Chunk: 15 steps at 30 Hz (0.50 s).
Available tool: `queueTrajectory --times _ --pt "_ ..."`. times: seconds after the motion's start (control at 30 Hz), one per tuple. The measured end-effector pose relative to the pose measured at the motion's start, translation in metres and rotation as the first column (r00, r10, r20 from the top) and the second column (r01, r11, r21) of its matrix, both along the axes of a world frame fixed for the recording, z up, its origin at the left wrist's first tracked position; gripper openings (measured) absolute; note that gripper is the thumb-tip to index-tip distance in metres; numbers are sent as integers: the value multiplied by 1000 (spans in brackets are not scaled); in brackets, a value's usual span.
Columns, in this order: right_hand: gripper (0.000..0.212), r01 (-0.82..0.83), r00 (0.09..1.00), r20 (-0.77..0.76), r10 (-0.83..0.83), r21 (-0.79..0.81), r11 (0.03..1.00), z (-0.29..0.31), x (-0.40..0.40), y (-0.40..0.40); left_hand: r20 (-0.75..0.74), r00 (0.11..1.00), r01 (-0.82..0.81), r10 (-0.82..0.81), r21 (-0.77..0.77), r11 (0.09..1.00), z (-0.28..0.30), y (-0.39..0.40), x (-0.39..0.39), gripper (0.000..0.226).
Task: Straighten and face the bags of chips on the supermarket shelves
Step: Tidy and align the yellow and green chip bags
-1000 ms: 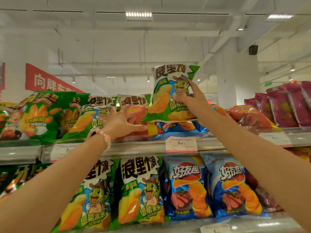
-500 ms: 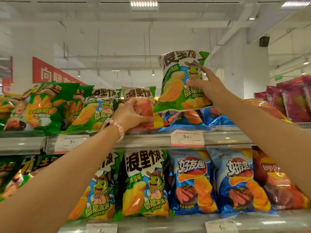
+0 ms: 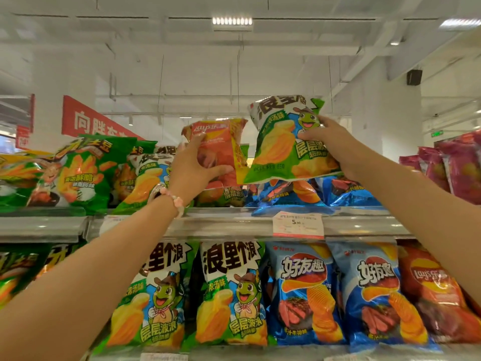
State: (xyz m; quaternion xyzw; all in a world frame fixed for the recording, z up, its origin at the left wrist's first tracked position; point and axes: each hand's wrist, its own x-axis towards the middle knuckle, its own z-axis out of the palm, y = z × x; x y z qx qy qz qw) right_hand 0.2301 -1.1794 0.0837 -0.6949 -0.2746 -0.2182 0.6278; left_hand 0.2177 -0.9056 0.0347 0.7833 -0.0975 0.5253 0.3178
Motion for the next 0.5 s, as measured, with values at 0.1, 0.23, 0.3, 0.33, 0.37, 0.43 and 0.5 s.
queueTrajectory --times 0.1,0.23,0.3,0.33,0.37,0.43,0.5 --pt "55 -13 1000 -26 13 -4 1000 -2 2 4 106 987 -123 119 38 992 6 14 -12 96" --pt "64 -41 997 -64 37 -63 997 -14 9 22 155 941 -312 301 51 949 8 39 -28 96" --pt "70 -41 998 -56 38 -56 998 -20 16 39 158 939 -312 306 11 950 5 51 -36 95" --pt "72 -25 999 -42 23 -50 998 -21 20 49 159 941 -301 299 -11 954 3 56 -40 95" --pt "74 2 1000 -24 -3 -50 999 -23 24 60 158 944 -289 291 -33 957 0 61 -43 95" --pt "78 63 998 -7 -63 -80 995 -26 31 78 156 946 -277 285 -71 958 -5 69 -50 95" --pt "77 77 996 -26 -81 -125 989 -29 39 93 153 948 -269 280 -86 959 -8 74 -55 95"
